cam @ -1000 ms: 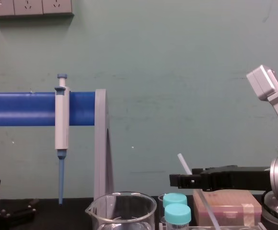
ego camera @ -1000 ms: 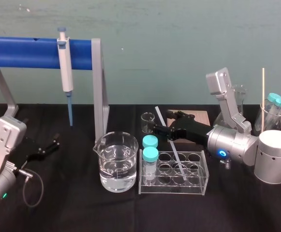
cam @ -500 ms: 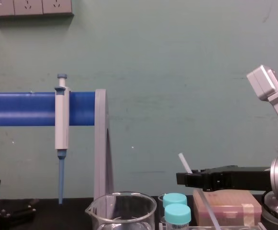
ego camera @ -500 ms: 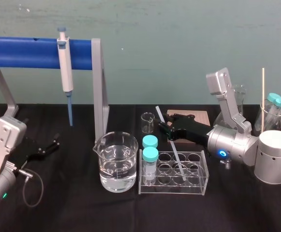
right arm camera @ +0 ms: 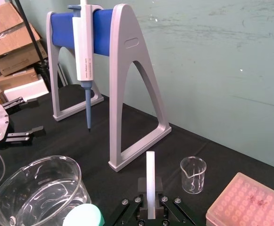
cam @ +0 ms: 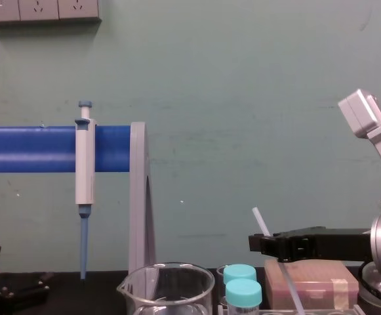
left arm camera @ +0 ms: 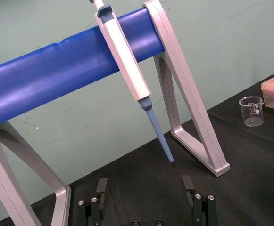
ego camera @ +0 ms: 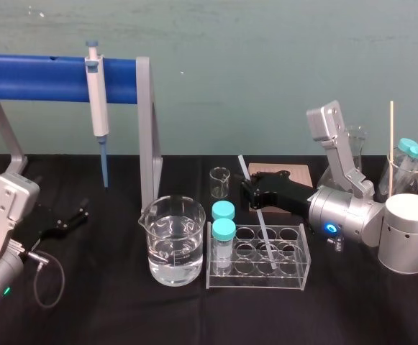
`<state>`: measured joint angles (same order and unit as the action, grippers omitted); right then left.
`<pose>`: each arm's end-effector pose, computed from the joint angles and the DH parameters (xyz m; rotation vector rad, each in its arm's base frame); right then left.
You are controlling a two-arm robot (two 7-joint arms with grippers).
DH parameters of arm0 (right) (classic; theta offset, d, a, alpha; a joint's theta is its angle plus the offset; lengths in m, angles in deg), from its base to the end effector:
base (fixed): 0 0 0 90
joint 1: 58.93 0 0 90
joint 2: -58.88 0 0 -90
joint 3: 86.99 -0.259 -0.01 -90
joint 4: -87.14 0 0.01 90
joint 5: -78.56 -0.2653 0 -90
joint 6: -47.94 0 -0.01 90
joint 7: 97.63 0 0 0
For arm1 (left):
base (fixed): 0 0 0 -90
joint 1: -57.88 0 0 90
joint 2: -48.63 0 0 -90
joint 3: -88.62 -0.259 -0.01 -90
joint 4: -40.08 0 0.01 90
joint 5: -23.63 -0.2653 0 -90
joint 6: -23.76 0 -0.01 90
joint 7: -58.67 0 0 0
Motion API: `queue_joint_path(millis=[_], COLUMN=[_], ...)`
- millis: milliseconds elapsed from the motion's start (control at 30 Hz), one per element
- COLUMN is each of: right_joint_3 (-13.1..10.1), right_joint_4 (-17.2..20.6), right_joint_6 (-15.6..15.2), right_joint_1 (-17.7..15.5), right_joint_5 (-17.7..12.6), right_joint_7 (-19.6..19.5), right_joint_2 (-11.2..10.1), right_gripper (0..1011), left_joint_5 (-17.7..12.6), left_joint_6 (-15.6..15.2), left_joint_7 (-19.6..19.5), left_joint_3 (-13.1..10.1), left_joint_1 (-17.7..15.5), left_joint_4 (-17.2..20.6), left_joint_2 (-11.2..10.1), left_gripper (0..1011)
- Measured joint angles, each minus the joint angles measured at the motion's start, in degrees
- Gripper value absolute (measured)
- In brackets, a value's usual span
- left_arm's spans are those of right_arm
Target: Pick up the stirring rod with one hand, then place it down.
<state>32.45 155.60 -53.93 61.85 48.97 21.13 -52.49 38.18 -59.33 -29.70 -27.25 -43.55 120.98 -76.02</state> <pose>0.3962 -0.0146 -0.2210 -0.1766 0.1597 -0.7722 0.3119 0.0766 -0.2690 0.3045 -0.2851 1.2480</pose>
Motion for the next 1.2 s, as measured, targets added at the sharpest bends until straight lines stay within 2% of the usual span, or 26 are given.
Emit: queue_joint_path(millis=[100,400,533,633,733,833,933,1033,1200], right_joint_3=[0.0,-2.2,-3.0,-3.8,-4.5,-5.8,-6.6,-7.2,-8.2], right_joint_4=[0.0,2.1,3.1,4.1,4.7,5.4,5.9,6.6,7.3], right_joint_6=[0.1,5.1,8.0,12.3,15.3,20.3,23.6,25.4,26.2], right_joint_1=[-0.1,-2.4,-3.8,-5.6,-7.0,-9.2,-10.8,-12.0,-12.9], right_joint_5=[0.0,0.0,0.6,1.5,2.0,2.1,2.1,1.9,1.9], right_joint_7=[0.0,-1.0,-1.5,-1.6,-1.5,-1.1,-0.2,0.6,0.9], right_joint_2=[0.0,0.4,0.5,0.7,0.8,1.2,1.4,1.5,1.7], right_gripper=[71,71,71,71,71,71,71,70,71], left_joint_5=[0.0,0.0,0.0,0.0,0.0,0.0,0.0,0.0,0.0], left_joint_6=[0.0,0.0,0.0,0.0,0.0,0.0,0.0,0.0,0.0], left_joint_7=[0.0,0.0,0.0,0.0,0.0,0.0,0.0,0.0,0.0], left_joint_3=[0.0,0.0,0.0,0.0,0.0,0.0,0.0,0.0,0.0], left_joint_1=[0.0,0.0,0.0,0.0,0.0,0.0,0.0,0.0,0.0], left_joint_4=[0.0,0.0,0.0,0.0,0.0,0.0,0.0,0.0,0.0], left_joint_2=[0.0,0.0,0.0,0.0,0.0,0.0,0.0,0.0,0.0], left_gripper=[1000,1000,1000,1000,1000,1000,1000,1000,1000])
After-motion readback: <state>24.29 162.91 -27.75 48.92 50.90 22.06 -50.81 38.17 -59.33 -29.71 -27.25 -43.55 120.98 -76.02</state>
